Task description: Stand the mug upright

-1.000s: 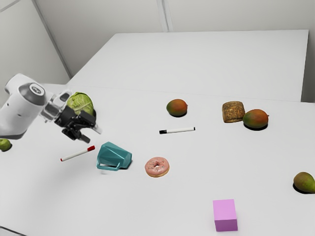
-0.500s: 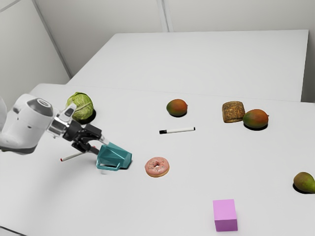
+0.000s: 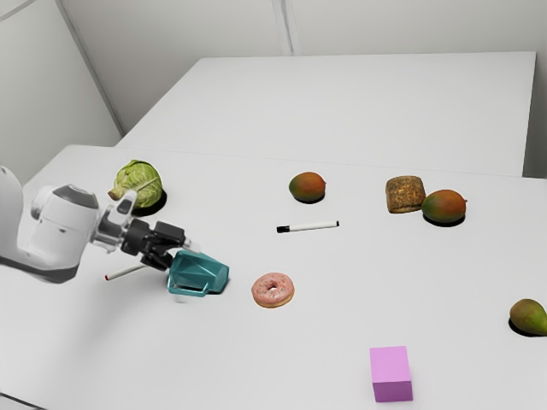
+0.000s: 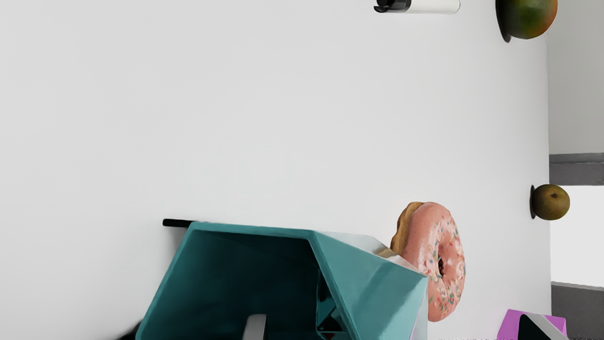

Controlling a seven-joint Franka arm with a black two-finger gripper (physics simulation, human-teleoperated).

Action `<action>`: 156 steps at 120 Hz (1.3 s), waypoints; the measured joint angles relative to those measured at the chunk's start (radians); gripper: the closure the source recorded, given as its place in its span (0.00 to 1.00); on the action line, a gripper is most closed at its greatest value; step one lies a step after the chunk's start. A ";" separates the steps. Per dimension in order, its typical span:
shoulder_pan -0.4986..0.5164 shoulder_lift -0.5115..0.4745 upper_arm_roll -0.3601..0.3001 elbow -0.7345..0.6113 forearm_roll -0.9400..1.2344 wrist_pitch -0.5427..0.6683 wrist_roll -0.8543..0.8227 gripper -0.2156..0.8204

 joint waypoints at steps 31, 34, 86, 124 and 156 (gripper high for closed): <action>-0.002 0.006 -0.004 0.000 -0.027 -0.025 0.054 0.60; -0.002 0.006 -0.004 0.001 -0.027 -0.027 0.058 0.63; -0.011 -0.047 -0.017 0.014 -0.029 -0.034 0.109 0.91; -0.017 -0.123 -0.112 0.127 0.179 -0.024 0.041 0.93; -0.032 -0.129 -0.186 0.240 0.535 -0.031 -0.176 0.93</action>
